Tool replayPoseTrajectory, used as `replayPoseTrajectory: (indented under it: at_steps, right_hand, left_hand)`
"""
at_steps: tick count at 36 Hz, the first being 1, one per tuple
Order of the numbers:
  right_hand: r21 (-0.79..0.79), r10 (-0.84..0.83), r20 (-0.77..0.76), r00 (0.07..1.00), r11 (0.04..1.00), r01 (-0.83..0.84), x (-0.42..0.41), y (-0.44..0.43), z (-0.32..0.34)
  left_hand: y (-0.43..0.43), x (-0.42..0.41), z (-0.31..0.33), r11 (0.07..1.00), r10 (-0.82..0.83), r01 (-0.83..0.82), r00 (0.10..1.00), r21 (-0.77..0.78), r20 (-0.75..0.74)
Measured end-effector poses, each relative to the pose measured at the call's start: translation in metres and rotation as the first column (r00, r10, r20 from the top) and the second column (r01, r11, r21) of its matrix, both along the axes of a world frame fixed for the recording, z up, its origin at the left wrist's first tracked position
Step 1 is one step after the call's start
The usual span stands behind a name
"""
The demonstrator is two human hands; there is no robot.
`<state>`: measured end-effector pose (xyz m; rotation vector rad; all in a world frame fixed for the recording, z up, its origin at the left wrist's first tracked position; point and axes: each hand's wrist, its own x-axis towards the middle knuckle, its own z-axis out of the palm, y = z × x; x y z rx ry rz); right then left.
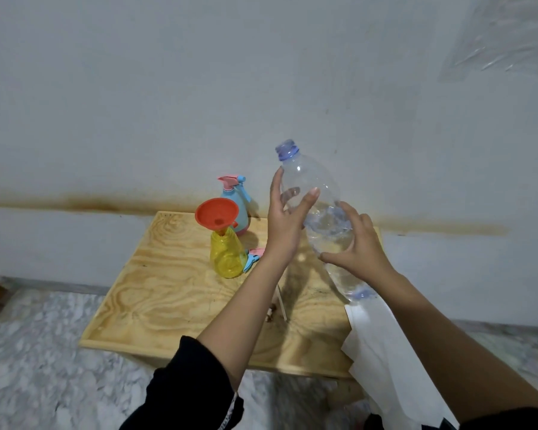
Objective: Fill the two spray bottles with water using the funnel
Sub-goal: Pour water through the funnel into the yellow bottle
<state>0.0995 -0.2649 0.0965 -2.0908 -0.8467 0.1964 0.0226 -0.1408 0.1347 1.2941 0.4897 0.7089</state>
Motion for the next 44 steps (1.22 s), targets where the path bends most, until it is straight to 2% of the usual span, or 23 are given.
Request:
replayPoseTrajectory:
  at_steps: [5,14,27,38,41,44]
  right_hand:
    - [0.123,-0.037,-0.089,0.995,0.991,0.048,-0.002,0.005,-0.014]
    - [0.119,-0.113,-0.184,0.976,0.983,0.137,-0.012,0.009,-0.043]
    - [0.154,-0.097,-0.202,0.975,0.98,0.129,-0.008,0.009,-0.061]
    - [0.193,-0.025,-0.229,0.973,0.979,0.071,-0.007,0.001,-0.065]
    - [0.194,-0.033,-0.228,0.973,0.978,0.079,-0.01,0.001,-0.065]
    - [0.196,-0.041,-0.232,0.972,0.977,0.088,-0.012,-0.001,-0.066]
  left_hand:
    - [-0.004,0.006,0.006,0.983,-0.034,0.039,0.999,0.181,-0.03]
    - [-0.005,0.0,-0.006,0.931,-0.073,0.113,0.99,0.347,-0.124]
    - [-0.012,-0.006,-0.011,0.894,-0.104,0.193,0.967,0.405,-0.232]
    - [-0.007,-0.017,-0.019,0.836,-0.317,0.4,0.911,0.376,-0.264]
    - [-0.002,-0.024,-0.023,0.819,-0.316,0.413,0.904,0.399,-0.287]
    - [0.003,-0.032,-0.036,0.84,-0.298,0.396,0.908,0.37,-0.294]
